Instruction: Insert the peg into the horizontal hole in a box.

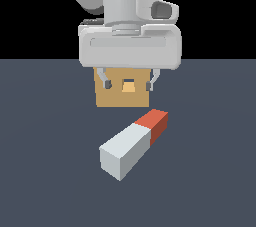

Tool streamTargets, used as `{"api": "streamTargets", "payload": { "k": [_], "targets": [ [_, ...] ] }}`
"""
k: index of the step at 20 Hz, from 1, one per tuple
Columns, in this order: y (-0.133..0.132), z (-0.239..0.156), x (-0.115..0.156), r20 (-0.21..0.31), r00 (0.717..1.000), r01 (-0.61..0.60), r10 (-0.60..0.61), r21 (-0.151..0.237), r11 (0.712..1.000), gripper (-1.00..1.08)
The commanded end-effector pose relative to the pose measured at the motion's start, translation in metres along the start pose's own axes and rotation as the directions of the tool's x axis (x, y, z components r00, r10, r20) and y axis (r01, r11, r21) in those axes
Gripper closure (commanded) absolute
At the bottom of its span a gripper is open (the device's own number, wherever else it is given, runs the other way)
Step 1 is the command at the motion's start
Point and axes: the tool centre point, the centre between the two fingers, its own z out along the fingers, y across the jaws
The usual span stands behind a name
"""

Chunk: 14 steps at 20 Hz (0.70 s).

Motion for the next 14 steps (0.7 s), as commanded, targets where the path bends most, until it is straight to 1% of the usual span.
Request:
{"api": "streamTargets", "payload": {
  "k": [1, 4, 8, 14],
  "targets": [
    [0.004, 0.01, -0.008, 0.002, 0.998, -0.065, 0.065, -0.002, 0.998, -0.92],
    [0.008, 0.024, -0.019, 0.005, 0.987, -0.161, 0.161, -0.005, 0.987, -0.92],
    [0.012, 0.041, -0.033, 0.008, 0.963, -0.271, 0.271, -0.009, 0.963, -0.92],
    [0.014, 0.058, -0.047, 0.01, 0.925, -0.38, 0.381, -0.013, 0.925, -0.92]
  ]
}}
